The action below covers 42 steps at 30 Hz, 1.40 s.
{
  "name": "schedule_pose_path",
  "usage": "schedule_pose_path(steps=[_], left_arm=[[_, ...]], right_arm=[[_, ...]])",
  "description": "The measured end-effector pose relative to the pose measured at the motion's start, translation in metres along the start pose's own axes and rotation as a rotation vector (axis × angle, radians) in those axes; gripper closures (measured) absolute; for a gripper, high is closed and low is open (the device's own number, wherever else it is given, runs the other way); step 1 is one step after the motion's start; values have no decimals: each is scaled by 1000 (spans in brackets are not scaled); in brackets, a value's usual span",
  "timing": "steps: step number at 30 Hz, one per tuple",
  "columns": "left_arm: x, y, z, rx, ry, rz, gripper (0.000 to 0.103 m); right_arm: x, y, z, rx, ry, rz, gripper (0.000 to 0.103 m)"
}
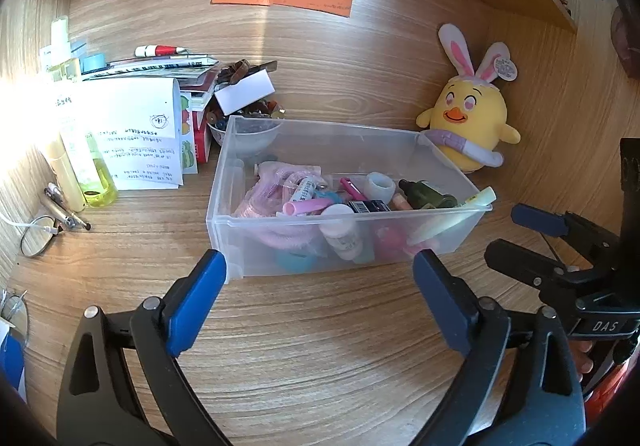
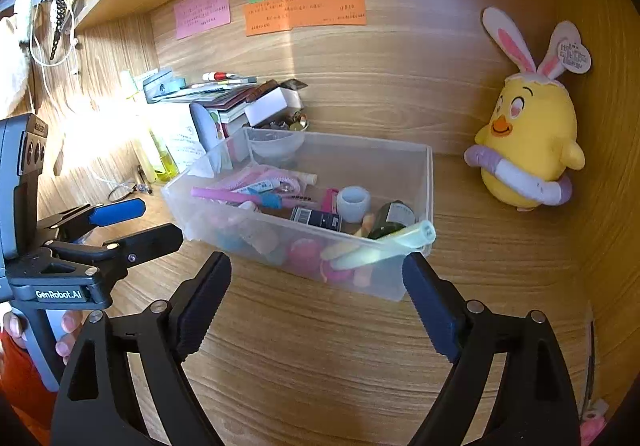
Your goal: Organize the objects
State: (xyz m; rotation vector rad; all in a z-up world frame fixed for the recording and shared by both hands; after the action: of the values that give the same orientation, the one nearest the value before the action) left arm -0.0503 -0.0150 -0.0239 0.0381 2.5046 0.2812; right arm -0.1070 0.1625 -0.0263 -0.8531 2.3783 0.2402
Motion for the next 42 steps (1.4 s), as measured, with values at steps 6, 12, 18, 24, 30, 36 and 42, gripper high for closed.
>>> schedule_pose_path(steps=[6, 12, 18, 24, 30, 36, 42], left_arm=[[1, 4, 2, 18, -11, 7, 7], [0, 7, 3, 34, -1, 2, 7], [0, 8, 3, 40, 0, 2, 7], [0, 7, 3, 39, 2, 4, 7], [-1, 7, 4, 39, 7, 10, 7], [-3, 9, 4, 45, 21, 19, 7], [-3, 10, 4, 37, 15, 24, 7]], right_arm=[[0, 2, 2, 16, -5, -3, 17], [1, 3, 2, 22, -7, -5, 16], [1, 3, 3, 23, -10, -6, 16], [1, 2, 3, 22, -12, -6, 16], [2, 0, 3, 13, -15, -2, 16], [2, -1, 3, 9, -12, 2, 16], [1, -2, 3, 9, -5, 1, 16]])
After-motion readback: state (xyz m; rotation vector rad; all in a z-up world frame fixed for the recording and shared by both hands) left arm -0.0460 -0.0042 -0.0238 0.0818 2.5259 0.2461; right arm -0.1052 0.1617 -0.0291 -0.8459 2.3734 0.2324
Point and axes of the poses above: each gripper's, at about its wrist camera, not at the fingertips, and x roughly the way its jaws point, y to its right, z to its underside, the point moved 1 cm from there along x, roughly the way its jaws point, and after that the axes turned 5 degrees about z, right-handed, at the moved point
